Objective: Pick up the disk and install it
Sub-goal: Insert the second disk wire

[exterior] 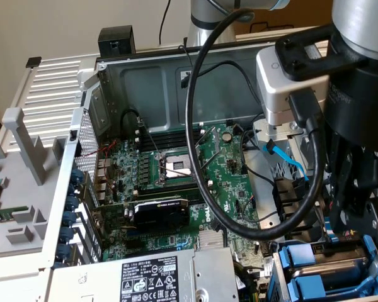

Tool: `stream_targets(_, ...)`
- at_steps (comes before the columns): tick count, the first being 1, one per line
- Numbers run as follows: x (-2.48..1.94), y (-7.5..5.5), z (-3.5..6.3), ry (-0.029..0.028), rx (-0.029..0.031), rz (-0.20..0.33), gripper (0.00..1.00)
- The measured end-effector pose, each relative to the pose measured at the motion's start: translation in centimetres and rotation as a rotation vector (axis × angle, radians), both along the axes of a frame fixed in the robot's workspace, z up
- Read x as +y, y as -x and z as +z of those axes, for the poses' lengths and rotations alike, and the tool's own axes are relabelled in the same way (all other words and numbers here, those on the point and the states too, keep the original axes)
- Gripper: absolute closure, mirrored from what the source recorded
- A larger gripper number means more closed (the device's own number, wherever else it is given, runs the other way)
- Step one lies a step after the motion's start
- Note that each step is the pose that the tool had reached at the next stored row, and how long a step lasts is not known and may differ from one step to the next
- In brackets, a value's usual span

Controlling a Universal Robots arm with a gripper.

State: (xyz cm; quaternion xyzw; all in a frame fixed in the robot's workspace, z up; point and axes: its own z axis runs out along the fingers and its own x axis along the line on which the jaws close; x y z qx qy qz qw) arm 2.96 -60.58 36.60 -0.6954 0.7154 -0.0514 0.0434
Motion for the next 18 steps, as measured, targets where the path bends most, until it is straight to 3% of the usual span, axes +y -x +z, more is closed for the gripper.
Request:
stream_targets(2, -0.22, 0.0, 0.00, -0.0042, 0.0001, 0.000, 0.89)
stream_targets(6, -1.03, 0.0, -0.09, -0.0289, 0.0000, 0.000, 0.89)
stream_targets(7, -1.09, 0.0, -0.15, -0.0356, -0.0001, -0.002, 0.89)
stream_targets(8, -1.09, 0.0, -0.22, -0.0383, -0.0001, -0.004, 0.89)
stream_targets(18, -1.09, 0.0, -0.36, -0.0384, 0.0001, -0.009, 0.89)
